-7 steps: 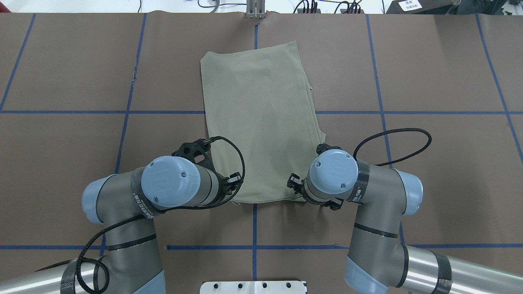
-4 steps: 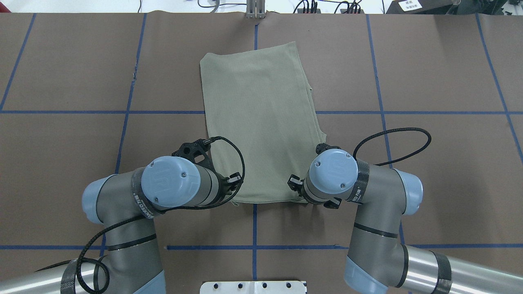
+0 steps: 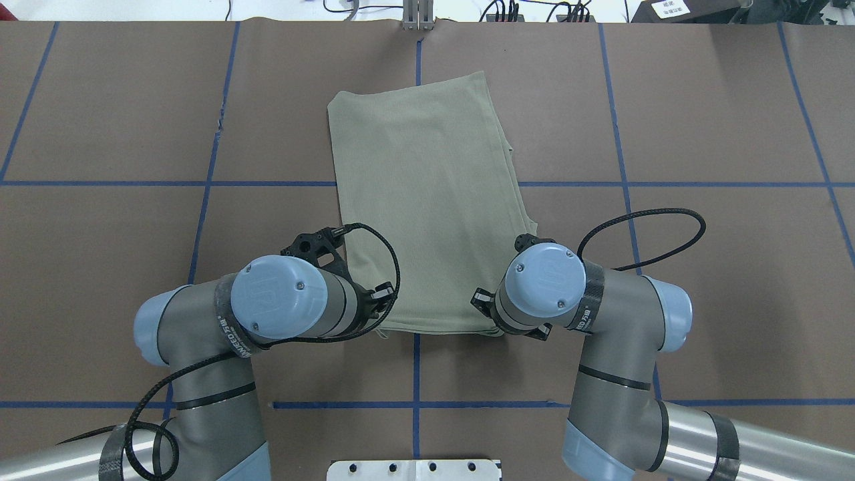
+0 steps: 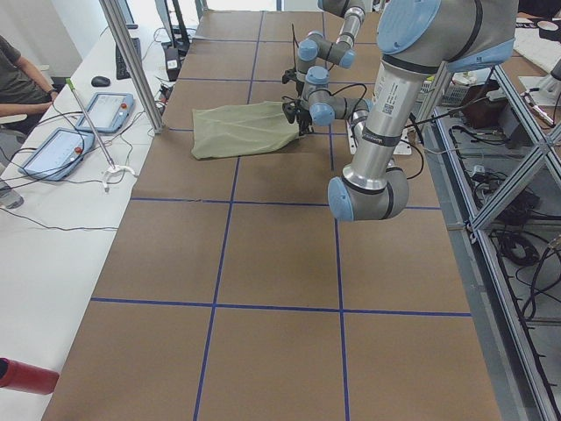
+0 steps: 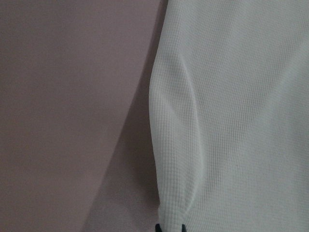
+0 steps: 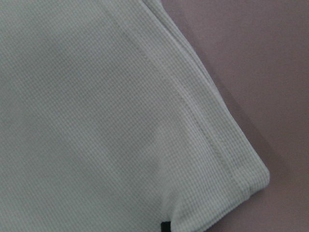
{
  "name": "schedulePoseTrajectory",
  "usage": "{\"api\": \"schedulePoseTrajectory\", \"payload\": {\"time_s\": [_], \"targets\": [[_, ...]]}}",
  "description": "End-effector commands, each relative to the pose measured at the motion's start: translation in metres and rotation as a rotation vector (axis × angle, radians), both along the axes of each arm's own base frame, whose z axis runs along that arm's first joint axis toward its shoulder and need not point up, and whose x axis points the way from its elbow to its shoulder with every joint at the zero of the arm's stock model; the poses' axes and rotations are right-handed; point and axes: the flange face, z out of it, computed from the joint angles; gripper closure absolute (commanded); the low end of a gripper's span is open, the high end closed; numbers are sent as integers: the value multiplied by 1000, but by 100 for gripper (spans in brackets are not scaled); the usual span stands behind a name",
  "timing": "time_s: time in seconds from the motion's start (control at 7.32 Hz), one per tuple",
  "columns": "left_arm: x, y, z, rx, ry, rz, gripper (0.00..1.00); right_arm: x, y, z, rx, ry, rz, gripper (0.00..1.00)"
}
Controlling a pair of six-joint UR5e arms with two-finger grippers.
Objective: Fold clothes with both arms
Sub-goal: 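Grasp both near corners of the shirt with both grippers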
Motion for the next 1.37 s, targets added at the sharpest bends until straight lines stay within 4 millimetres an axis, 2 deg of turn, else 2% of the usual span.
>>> {"api": "schedulePoseTrajectory", "payload": {"time_s": [0.0, 0.27, 0.41, 0.55, 0.68, 0.96, 1.09, 1.23], "targets": [[0, -1, 0, -1, 1, -2, 100, 12, -6, -14, -19, -31, 49, 100], [-2, 1, 0, 1, 2, -3, 100, 23, -3, -23, -15, -53, 48, 100], [-12, 6, 5, 4, 3, -2, 100, 28, 1, -27, -12, -65, 45, 100], [-22, 31, 2, 11, 26, 29, 100, 31, 18, -38, -10, -89, 21, 100], [-26, 58, -1, 17, 43, 71, 100, 30, 45, -50, -39, -122, 0, 100], [-20, 106, -11, 14, 59, 148, 100, 33, 88, -75, -115, -180, -71, 100], [-29, 118, -20, 11, 55, 168, 100, 42, 95, -85, -114, -207, -77, 100], [-53, 124, -38, 15, 76, 174, 100, 46, 96, -90, -111, -220, -78, 100]]}}
